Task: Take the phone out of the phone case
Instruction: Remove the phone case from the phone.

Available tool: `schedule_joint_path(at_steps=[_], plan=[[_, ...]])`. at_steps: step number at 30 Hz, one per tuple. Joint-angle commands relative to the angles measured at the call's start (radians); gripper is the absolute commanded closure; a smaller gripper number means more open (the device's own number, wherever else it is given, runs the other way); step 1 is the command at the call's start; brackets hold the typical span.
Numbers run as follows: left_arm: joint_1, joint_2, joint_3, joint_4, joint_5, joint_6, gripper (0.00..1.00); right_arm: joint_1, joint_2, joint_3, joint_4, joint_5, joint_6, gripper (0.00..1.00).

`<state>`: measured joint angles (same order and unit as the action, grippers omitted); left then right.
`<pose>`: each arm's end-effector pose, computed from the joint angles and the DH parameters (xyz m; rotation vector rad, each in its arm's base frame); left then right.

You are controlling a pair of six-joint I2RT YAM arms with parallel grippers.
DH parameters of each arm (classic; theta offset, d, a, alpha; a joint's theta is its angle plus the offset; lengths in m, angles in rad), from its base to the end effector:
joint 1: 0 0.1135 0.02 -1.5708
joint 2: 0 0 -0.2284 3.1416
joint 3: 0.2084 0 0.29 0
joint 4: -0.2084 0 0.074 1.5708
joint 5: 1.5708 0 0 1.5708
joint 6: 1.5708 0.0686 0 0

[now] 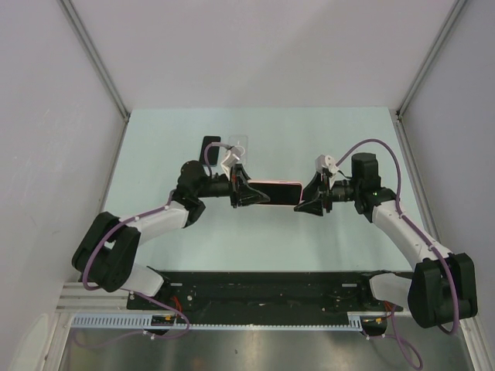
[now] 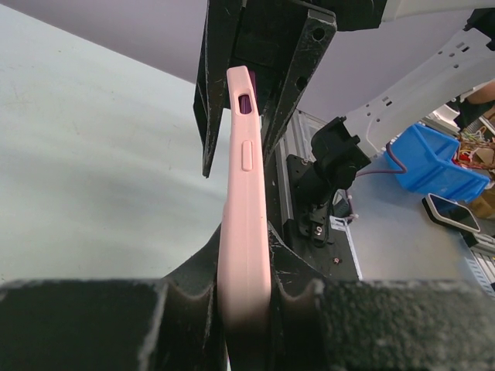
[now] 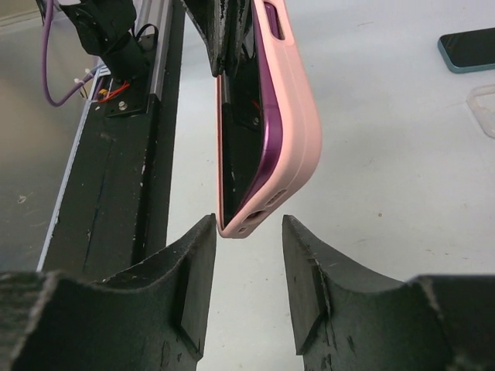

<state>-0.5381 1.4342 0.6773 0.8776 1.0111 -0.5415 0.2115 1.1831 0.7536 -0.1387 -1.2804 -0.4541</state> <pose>0.2673 -0.2272 0.2019 0.9159 1.4716 -1.5508 0.2751 0.1263 0.2110 -1.2412 1.4142 1.1726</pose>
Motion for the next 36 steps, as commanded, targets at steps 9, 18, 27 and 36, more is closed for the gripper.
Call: schedule_joint_path(at_steps=[9,18,27,36], plan=[[-0.025,-0.031,0.054,0.07,0.044,-0.008,1.0,-0.006,-0.03,-0.002,-0.055,-0.079,-0.144,0.69],[-0.028,-0.027,0.056,0.07,0.053,-0.006,1.0,-0.009,-0.031,-0.002,-0.096,-0.1,-0.21,0.73],[-0.031,-0.024,0.056,0.07,0.055,0.005,1.0,-0.012,-0.03,-0.002,-0.131,-0.108,-0.256,0.75],[-0.033,-0.029,0.051,0.07,0.053,0.011,1.0,-0.012,-0.033,-0.002,-0.154,-0.109,-0.291,0.76]])
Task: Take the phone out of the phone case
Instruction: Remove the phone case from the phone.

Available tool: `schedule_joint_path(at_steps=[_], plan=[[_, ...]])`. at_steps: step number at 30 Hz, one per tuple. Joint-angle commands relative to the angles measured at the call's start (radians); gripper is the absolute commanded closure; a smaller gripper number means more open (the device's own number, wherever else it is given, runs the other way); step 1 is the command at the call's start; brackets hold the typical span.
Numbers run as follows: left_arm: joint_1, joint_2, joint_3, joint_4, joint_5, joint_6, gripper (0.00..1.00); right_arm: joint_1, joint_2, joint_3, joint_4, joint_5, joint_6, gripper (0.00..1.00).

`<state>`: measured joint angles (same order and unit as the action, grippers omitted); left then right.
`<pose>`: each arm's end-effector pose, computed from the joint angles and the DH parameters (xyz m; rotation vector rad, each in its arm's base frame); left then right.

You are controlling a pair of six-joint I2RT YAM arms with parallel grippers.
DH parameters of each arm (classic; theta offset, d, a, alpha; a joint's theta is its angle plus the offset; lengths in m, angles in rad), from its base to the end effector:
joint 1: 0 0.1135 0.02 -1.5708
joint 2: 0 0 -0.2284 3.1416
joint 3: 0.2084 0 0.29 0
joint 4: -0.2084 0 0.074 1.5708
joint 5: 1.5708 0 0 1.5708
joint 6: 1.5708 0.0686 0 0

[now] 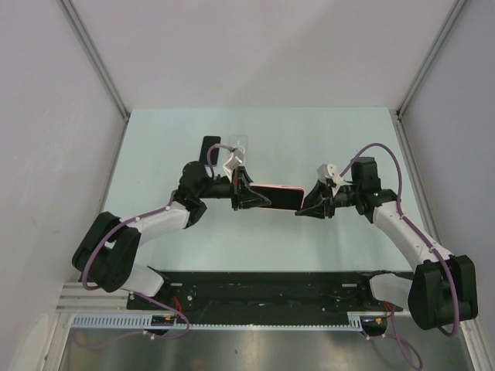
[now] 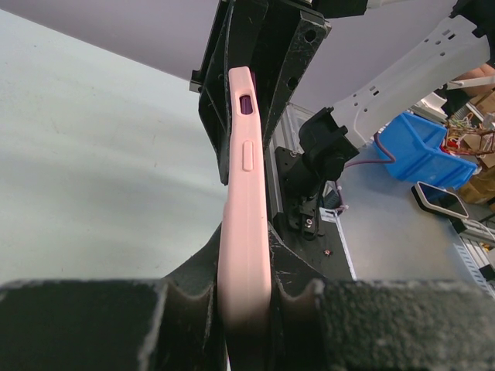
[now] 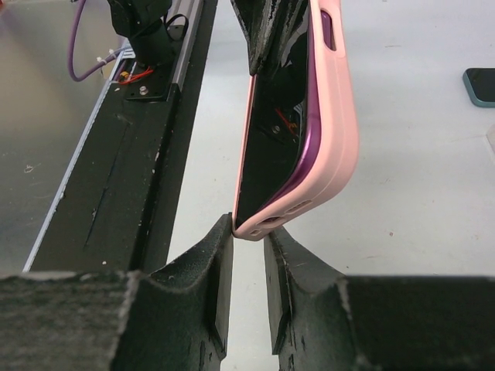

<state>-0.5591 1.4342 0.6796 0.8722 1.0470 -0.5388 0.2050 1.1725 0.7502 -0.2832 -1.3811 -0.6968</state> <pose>0.2603 -0.2330 0.2018 0.9695 1.4602 -1.5868 0.2614 0.1232 0.2061 -1.3458 1.2673 1.1900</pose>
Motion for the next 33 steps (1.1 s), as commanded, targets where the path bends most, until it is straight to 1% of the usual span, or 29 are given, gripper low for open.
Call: schedule_joint_path(at_steps=[1,17,22,33], plan=[[-0.012,-0.029,0.048,0.076,0.019,0.008,1.0,-0.006,-0.023,0.001,-0.014,-0.009,-0.052,0.76],[-0.019,-0.035,0.046,0.076,0.042,0.014,1.0,-0.01,-0.025,0.001,-0.057,-0.013,-0.124,0.75],[-0.028,-0.026,0.051,0.076,0.056,0.013,1.0,-0.013,-0.027,0.001,-0.082,-0.018,-0.164,0.72],[-0.035,-0.021,0.057,0.076,0.073,0.005,1.0,-0.013,-0.03,0.001,-0.134,-0.021,-0.256,0.72]])
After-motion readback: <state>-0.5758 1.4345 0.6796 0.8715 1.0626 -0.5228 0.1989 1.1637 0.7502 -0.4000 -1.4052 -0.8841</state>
